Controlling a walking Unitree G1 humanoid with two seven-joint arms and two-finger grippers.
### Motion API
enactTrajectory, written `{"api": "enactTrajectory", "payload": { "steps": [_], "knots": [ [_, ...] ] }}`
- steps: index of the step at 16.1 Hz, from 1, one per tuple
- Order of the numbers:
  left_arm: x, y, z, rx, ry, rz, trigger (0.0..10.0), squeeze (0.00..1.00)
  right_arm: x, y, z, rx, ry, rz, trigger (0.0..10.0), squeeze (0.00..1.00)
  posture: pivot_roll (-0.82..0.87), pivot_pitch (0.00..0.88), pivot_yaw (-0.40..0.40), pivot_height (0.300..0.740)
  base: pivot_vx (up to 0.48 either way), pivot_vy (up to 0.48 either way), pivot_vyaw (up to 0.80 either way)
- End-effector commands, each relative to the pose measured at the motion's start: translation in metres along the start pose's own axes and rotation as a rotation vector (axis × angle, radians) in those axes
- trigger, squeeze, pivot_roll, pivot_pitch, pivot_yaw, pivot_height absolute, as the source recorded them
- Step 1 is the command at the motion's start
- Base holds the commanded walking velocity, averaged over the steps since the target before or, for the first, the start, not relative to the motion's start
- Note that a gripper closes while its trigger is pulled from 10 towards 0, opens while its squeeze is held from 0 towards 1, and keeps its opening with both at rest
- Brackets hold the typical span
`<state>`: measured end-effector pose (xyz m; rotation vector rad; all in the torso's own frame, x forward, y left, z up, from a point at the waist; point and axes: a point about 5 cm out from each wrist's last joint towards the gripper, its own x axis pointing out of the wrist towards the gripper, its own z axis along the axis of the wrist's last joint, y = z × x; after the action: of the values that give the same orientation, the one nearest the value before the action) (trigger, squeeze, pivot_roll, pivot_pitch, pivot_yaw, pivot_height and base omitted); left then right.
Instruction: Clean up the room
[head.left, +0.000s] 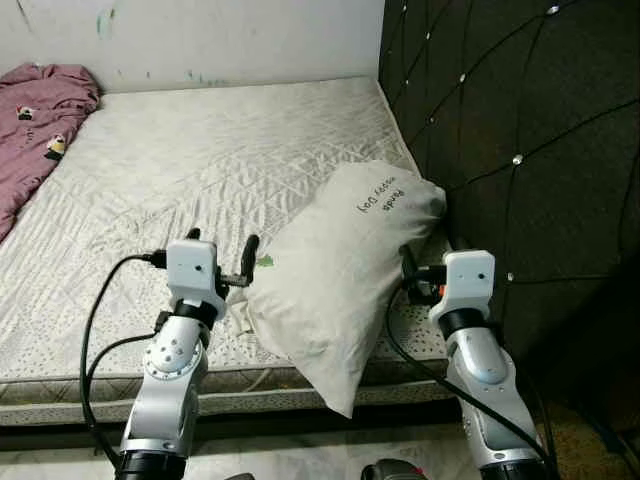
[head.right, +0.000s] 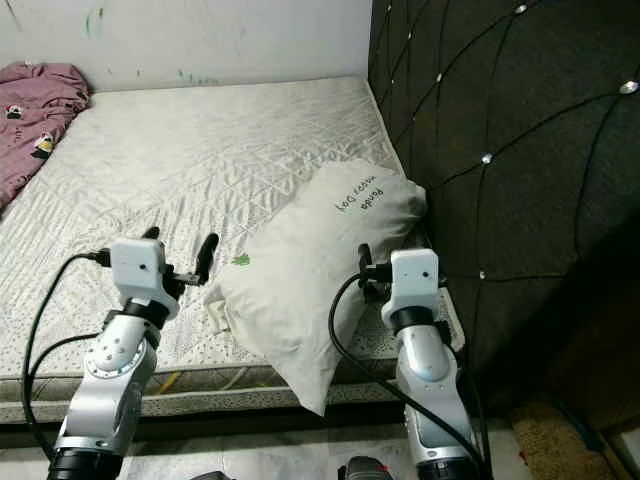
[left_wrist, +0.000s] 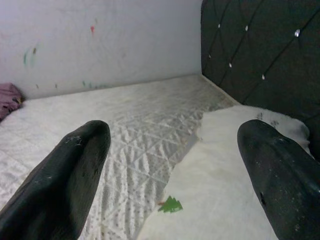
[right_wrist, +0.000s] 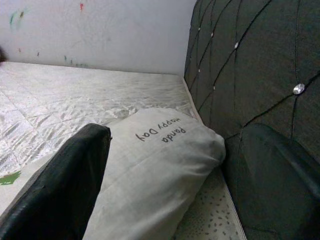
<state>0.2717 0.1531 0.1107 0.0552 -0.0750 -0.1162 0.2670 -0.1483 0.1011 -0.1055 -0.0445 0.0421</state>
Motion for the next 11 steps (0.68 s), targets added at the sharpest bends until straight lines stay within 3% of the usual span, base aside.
{"api": "enactTrajectory", "payload": {
  "steps": [1, 3, 11],
  "knots": [
    [-0.0006, 0.0068, 0.0034, 0.003, -0.003, 0.033, 10.0, 0.0, 0.0027, 0.0029, 0.0053, 0.011, -0.019, 0.005, 10.0, 0.0, -0.07, 0.0, 0.061, 0.74, 0.0, 0.0, 0.0],
    [-0.0048, 0.0079, 0.001, 0.006, 0.01, 0.035, 10.0, 0.0, 0.0054, 0.0094, 0.0059, 0.019, -0.01, 0.038, 10.0, 0.0, -0.07, 0.0, 0.053, 0.74, 0.0, 0.0, 0.0],
    [-0.0019, 0.002, 0.0034, -0.015, 0.017, 0.008, 10.0, 0.0, 0.0036, 0.0034, 0.0069, 0.063, 0.001, 0.007, 10.0, 0.0, -0.09, 0.0, 0.077, 0.74, 0.0, 0.0, 0.0]
  ]
}}
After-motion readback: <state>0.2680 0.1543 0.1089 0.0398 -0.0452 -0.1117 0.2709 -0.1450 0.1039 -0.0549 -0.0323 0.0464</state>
